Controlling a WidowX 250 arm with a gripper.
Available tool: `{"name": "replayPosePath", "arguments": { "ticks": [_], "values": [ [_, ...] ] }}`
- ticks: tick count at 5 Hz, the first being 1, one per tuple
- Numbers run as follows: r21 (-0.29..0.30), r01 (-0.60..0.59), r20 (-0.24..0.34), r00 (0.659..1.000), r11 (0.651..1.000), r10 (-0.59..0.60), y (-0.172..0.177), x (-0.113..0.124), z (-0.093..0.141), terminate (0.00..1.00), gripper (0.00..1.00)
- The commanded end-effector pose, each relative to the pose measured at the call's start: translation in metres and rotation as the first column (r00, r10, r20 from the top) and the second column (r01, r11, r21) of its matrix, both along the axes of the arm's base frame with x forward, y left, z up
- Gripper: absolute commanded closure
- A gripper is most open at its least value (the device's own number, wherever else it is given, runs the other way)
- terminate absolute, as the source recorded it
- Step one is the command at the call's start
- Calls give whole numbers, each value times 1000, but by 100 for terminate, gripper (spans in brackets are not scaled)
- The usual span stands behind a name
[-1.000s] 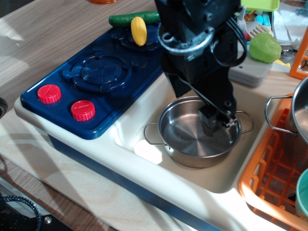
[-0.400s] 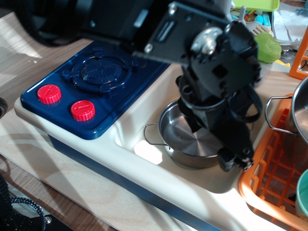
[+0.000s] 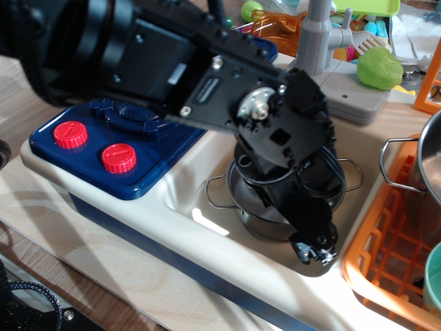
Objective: Put pan on stove from sink
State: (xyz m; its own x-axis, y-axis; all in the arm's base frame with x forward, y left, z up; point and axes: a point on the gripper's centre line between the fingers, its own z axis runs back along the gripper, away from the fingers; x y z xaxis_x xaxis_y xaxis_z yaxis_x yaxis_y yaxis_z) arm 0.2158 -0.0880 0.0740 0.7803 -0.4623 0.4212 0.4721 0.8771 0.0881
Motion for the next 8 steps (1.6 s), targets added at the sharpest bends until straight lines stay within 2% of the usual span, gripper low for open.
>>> {"name": "replayPosePath", "arguments": {
  "ticks": [1, 2, 3, 4, 5, 6, 7, 8],
  "values": [
    [-13, 15, 19, 1000, 1000, -15, 12, 9, -9, 0, 0],
    [-19, 10, 12, 1000, 1000, -10, 18, 16, -11, 0, 100],
    [-33, 36, 0, 999, 999, -36, 26, 22, -10, 0, 100],
    [-20, 35, -6, 999, 999, -35, 27, 25, -6, 0, 100],
    [33, -8, -56, 998, 999, 9, 21, 22, 26, 0, 100],
    [98, -49, -127, 990, 994, 61, 17, 15, 66, 0, 100],
    [144, -52, -178, 981, 988, 77, 14, 7, 103, 0, 100],
    [187, -52, -186, 979, 981, 87, 28, 2, 119, 0, 100]
  ]
}}
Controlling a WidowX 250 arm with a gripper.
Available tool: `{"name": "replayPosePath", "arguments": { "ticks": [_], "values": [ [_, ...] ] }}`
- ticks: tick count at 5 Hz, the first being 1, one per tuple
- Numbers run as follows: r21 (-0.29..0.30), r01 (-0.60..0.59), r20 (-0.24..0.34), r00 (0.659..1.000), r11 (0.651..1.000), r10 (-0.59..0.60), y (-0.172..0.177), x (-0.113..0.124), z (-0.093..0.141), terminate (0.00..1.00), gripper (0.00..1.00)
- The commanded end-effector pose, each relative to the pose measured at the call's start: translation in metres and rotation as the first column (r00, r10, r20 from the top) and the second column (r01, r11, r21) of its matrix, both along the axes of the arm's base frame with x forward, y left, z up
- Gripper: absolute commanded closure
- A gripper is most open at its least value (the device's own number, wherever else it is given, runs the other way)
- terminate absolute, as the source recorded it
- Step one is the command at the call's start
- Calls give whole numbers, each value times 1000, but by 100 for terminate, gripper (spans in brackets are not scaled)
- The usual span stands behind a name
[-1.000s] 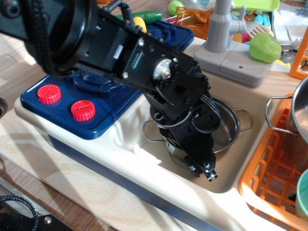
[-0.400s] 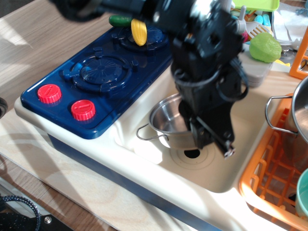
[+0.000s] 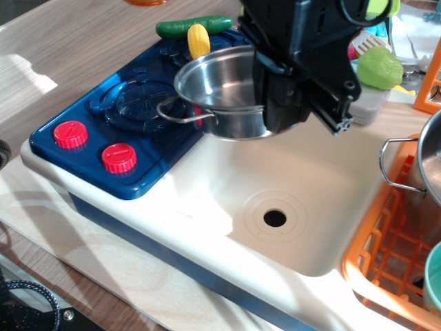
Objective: Put pan on stove from sink
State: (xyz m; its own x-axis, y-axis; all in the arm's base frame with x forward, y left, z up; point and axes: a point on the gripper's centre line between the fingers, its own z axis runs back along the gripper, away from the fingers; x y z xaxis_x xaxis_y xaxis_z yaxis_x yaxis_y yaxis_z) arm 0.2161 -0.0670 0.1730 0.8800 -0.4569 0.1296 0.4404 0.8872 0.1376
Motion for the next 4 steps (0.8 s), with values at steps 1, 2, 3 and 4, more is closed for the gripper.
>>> {"name": "replayPosePath", "arguments": {
  "ticks": [1, 2, 3, 4],
  "values": [
    [57, -3, 52, 999, 998, 0, 23, 1, 30, 0, 100],
    [43, -53, 61, 997, 998, 50, 43, -1, 17, 0, 100],
    [83, -80, 107, 992, 993, 71, 61, 0, -5, 0, 100],
    [71, -80, 122, 990, 994, 71, 73, 0, -24, 100, 100]
  ]
}}
